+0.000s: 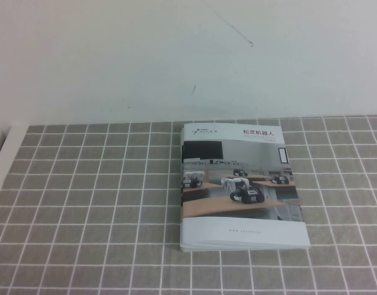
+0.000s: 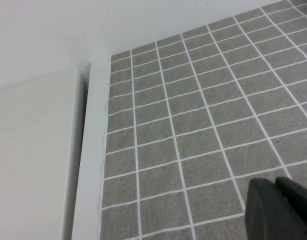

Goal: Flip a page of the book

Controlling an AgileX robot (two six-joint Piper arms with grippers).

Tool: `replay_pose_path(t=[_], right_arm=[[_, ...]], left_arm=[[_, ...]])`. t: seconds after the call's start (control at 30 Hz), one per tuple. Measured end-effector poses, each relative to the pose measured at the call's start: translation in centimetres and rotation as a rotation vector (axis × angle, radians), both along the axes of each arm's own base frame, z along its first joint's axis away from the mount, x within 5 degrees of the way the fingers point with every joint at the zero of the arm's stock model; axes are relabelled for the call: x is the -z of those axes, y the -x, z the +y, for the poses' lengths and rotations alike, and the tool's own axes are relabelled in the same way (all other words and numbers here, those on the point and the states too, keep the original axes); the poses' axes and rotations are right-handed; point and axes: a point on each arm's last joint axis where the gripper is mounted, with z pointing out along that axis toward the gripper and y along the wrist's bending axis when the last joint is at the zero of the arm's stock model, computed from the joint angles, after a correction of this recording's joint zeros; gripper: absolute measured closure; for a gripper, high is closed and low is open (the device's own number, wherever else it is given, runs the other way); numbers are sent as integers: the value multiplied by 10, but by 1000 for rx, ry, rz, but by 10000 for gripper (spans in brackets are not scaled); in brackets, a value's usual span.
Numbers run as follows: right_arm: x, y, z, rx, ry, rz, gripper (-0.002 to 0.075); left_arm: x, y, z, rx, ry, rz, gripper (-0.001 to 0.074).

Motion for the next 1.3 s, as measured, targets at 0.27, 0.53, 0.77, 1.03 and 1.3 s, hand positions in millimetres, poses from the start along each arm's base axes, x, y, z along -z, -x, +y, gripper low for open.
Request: replay_pose_path(t=[0.27,0.53,0.77,1.03,1.3], right_arm=[[0,0,1,-2,-17,-6,729],[-5,-2,2,-8,-45,-81,729],[-36,-5,3,-25,-74,-423,729],[-67,3,3,-40,-76,-768,729],[-71,5,3,-42,-92,-828,729]], left_arm=[[0,0,0,0,0,-2,738],[-9,-3,0,-10,58,-117,738],[-28,-4,3,-43,116,-331,738],[-54,1,7,-69,262,-620,738],[-59,3,8,-70,286,-682,738]])
